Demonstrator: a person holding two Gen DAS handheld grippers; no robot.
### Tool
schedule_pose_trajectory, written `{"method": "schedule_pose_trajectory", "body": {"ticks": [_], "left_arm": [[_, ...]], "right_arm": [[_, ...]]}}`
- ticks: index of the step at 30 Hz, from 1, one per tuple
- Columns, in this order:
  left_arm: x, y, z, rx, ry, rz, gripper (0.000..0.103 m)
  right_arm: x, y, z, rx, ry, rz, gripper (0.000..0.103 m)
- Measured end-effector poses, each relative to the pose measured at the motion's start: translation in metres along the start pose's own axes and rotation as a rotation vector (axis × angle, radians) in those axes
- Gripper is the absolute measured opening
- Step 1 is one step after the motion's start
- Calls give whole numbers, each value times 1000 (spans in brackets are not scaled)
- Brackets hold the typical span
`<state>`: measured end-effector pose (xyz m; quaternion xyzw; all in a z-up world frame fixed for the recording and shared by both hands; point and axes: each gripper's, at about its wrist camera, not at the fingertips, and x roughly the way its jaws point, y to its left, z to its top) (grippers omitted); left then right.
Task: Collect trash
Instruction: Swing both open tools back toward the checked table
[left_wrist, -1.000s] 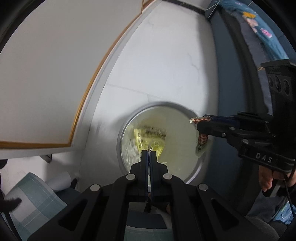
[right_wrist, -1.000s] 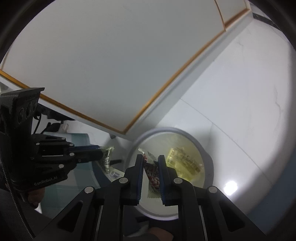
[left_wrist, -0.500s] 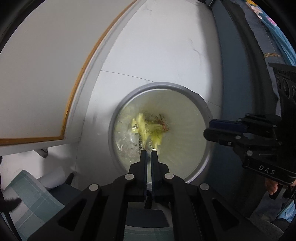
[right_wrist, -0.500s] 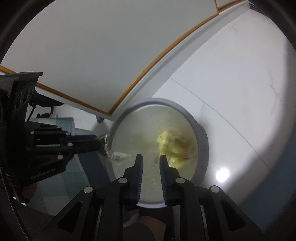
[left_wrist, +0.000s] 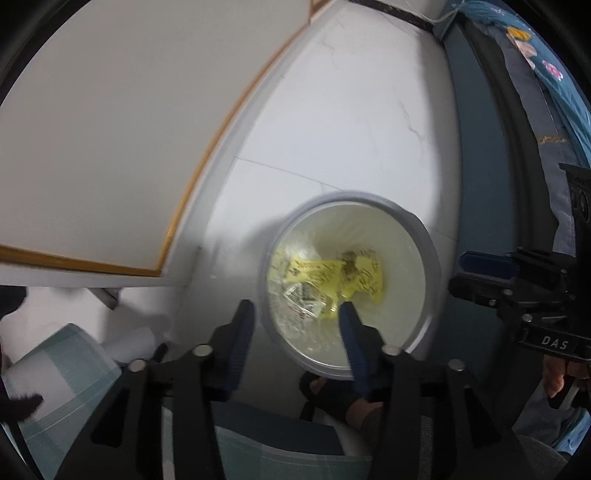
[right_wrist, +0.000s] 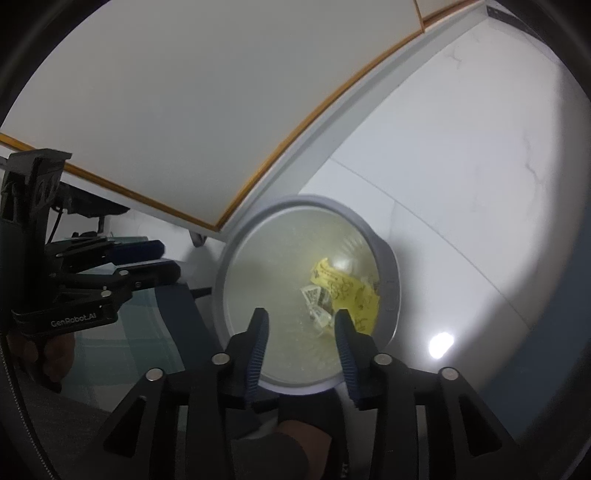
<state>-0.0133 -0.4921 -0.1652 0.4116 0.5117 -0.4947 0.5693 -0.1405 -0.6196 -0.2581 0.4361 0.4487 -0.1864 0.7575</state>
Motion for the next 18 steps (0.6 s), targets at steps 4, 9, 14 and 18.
{"method": "schedule_pose_trajectory", "body": {"ticks": [4, 9, 14, 18], "left_arm": [[-23, 5, -4, -16, -65, 34, 58], [-61, 22, -10, -100, -144, 111, 61], [-110, 34, -25, -169, -270, 143, 68], [-151, 40, -47, -219, -375, 172, 71]], "right_arm": [[-13, 6, 5, 2, -37, 0, 46], [-41, 22, 16, -14, -99, 38, 58], [-79, 49, 26, -79, -172, 60, 64], [-107, 75, 29, -109, -236, 87, 66]]}}
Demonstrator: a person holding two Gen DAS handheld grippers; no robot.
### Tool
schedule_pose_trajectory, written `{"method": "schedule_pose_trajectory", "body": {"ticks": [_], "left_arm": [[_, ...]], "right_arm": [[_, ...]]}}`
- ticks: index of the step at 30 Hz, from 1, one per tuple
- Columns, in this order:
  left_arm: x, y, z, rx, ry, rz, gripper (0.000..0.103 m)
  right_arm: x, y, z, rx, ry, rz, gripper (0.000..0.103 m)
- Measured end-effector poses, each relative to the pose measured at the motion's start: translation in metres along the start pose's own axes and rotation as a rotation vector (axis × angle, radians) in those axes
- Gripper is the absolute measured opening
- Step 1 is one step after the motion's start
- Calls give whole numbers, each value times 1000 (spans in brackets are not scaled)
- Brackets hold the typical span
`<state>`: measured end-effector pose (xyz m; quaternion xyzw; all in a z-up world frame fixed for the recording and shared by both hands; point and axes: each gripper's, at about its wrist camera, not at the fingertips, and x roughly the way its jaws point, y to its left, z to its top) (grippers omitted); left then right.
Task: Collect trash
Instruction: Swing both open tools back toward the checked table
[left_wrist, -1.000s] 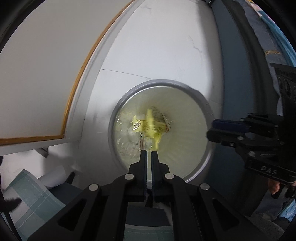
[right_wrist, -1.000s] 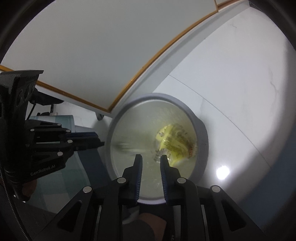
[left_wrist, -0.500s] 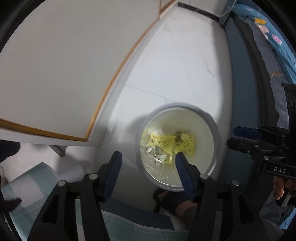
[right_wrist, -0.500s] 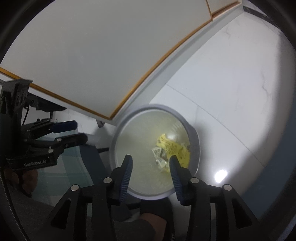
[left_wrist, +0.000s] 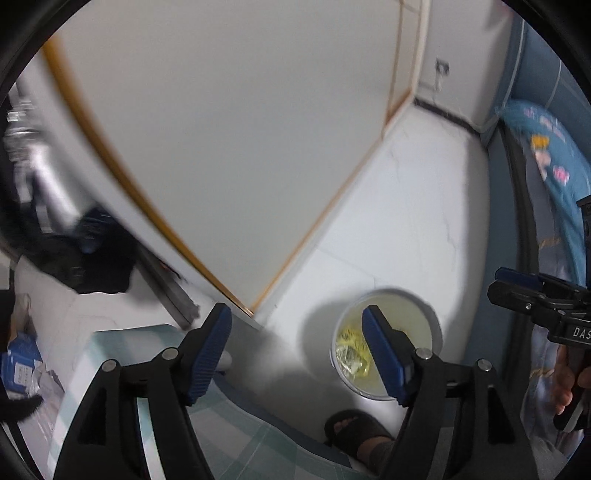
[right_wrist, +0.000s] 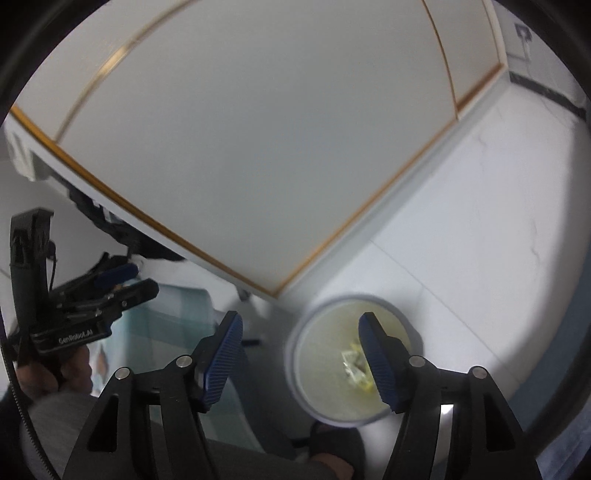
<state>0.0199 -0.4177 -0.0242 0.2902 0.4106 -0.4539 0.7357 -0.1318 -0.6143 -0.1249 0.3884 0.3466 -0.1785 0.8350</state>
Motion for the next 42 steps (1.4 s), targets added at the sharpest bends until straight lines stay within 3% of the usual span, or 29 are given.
{"method": "schedule_pose_trajectory", "body": {"ticks": [4, 11, 13, 20, 25, 33, 42], "left_arm": [[-48, 20, -11, -62, -107, 43, 82], [-119, 77, -41, -223, -258, 131, 83], [-136, 93, -50, -279, -297, 172, 90], [-191, 137, -103, -475, -371, 289, 94], [-222, 153, -133, -554, -445, 367, 98], [-247, 178, -188, -674, -489, 456, 98], [-250, 208, -243, -846, -510, 551, 99]], "right_arm": [[-22, 38, 7, -58, -65, 30, 73], [-64, 124, 1, -231, -194, 144, 85], [-73, 150, -4, -274, -220, 193, 88], [-93, 219, -26, -382, -252, 319, 95], [-94, 271, -49, -469, -260, 375, 96], [-88, 345, -83, -620, -267, 445, 103], [-61, 394, -124, -705, -204, 489, 103]]}}
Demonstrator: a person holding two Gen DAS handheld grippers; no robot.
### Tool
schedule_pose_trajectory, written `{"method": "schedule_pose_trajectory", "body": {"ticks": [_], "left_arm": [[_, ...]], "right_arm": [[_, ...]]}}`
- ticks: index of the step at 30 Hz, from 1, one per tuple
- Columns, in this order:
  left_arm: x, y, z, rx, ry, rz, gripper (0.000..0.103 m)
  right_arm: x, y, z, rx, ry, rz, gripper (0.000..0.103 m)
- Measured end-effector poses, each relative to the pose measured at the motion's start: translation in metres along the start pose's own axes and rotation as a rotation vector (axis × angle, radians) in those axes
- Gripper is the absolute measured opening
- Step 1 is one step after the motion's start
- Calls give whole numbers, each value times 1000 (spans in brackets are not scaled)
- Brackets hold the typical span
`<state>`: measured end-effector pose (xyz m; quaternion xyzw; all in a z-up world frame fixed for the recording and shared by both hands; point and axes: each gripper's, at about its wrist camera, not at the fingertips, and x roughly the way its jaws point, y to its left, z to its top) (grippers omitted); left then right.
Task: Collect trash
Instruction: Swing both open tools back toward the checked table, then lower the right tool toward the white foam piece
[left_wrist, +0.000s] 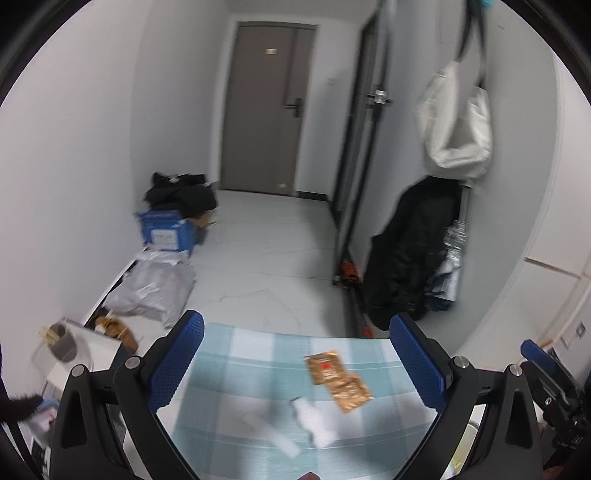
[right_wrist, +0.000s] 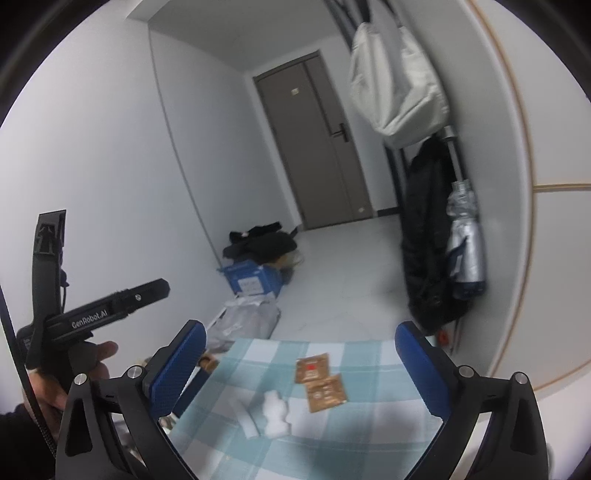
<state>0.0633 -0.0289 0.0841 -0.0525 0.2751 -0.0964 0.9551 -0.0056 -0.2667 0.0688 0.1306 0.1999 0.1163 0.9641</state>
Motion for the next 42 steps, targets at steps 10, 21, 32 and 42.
{"method": "schedule_pose_trajectory", "body": {"ticks": [10, 21, 32, 42], "left_arm": [[31, 60, -35, -93, 62, 95, 102], [45, 98, -53, -138, 164, 81, 102], [55, 126, -54, -188, 213, 117, 102], [60, 127, -56, -194, 249, 71, 102]], "right_arm": [[65, 28, -31, -79, 148, -12, 103], [137, 33, -70, -145, 377, -31, 103], [233, 54, -106, -220, 673, -3, 89], [271, 68, -126, -317, 805, -1, 68]]}}
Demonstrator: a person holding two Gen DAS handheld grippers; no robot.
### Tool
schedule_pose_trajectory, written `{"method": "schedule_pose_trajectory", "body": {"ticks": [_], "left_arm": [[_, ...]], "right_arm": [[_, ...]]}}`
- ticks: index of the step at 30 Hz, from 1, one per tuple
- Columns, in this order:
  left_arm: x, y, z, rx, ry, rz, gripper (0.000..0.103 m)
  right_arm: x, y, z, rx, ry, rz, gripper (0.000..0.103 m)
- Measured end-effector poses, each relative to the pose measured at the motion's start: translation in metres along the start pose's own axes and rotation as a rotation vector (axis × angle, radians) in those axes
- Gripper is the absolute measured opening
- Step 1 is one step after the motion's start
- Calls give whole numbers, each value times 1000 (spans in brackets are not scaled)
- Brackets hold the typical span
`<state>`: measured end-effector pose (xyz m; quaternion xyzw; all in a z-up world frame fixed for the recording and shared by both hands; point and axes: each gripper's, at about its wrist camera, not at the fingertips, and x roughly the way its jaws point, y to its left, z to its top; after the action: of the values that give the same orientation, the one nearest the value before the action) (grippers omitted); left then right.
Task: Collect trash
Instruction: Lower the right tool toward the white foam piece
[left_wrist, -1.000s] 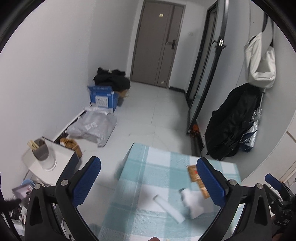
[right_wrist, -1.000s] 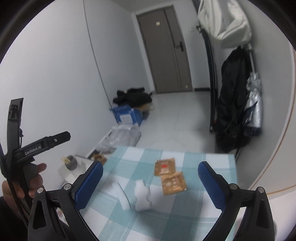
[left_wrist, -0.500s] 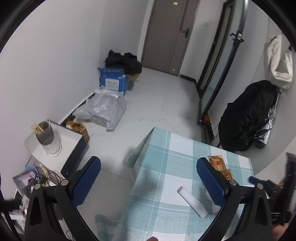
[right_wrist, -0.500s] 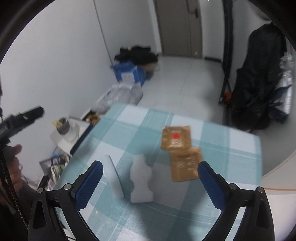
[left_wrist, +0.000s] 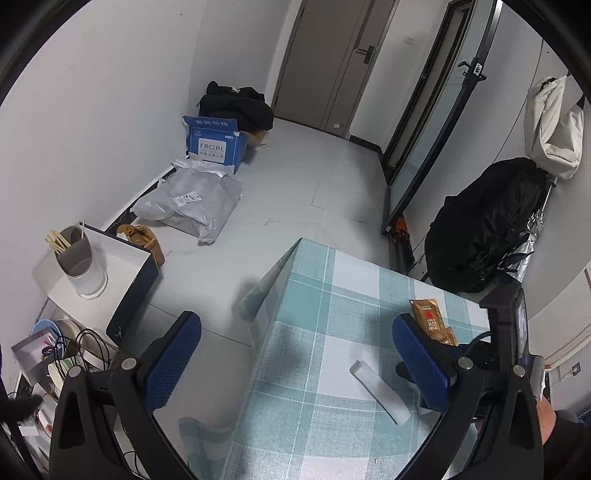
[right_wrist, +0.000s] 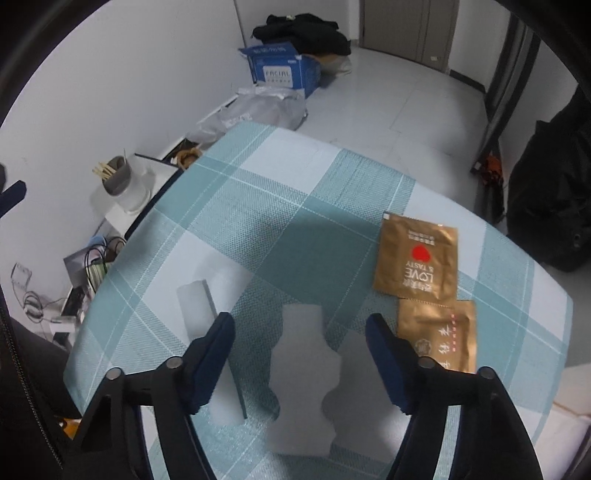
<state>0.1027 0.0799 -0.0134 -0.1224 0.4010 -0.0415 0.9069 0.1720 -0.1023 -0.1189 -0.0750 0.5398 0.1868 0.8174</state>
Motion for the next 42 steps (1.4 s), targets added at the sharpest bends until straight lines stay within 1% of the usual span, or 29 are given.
{"method": "schedule_pose_trajectory", "body": {"ticks": [1, 2, 4, 6, 7, 11, 14, 18, 21, 23, 27, 29, 31, 33, 35, 38, 40, 42], "left_arm": [[1, 0, 0, -1, 6, -1, 102], [2, 2, 0, -4, 13, -4, 102], [6, 4, -1, -16, 34, -7, 102], [9, 5, -2, -20, 51, -9, 102], [10, 5, -3, -17, 55, -7, 102], [13, 0, -5, 5, 68, -3, 102], [19, -2, -8, 8, 100, -13, 102], [29, -4, -11, -10, 166, -48, 102], [38, -6, -15, -20, 226, -86, 102], [46, -9, -19, -29, 270, -96, 102], [59, -18, -27, -26, 330, -92, 101], [64, -26, -31, 1, 341, -67, 101], [68, -34, -35, 32, 345, -44, 101], [70, -39, -37, 47, 358, -37, 101], [73, -42, -39, 53, 370, -31, 101], [79, -48, -41, 60, 398, -14, 100], [83, -52, -39, 71, 412, -7, 95], [87, -55, -37, 70, 426, -10, 95]], "right_arm": [[2, 0, 0, 2, 6, -1, 65], [5, 0, 0, 5, 15, -3, 59], [10, -1, -1, 20, 36, 18, 50], [8, -4, -3, 39, 31, 26, 42], [8, -5, -3, 35, 35, 31, 32], [3, -4, -4, -10, 49, 8, 32], [-2, -5, -8, -5, 44, 4, 31], [-17, -17, -16, 51, 9, 31, 31], [-28, -25, -22, 84, -21, 51, 31], [-33, -28, -27, 107, -39, 66, 31], [-48, -40, -47, 168, -81, 103, 31], [-52, -44, -56, 192, -100, 106, 31], [-56, -46, -62, 204, -116, 101, 31], [-59, -51, -69, 227, -148, 88, 31], [-60, -56, -72, 246, -154, 80, 31], [-65, -58, -77, 245, -187, 67, 31], [-71, -59, -80, 240, -207, 69, 31], [-76, -60, -83, 235, -225, 67, 31]]}}
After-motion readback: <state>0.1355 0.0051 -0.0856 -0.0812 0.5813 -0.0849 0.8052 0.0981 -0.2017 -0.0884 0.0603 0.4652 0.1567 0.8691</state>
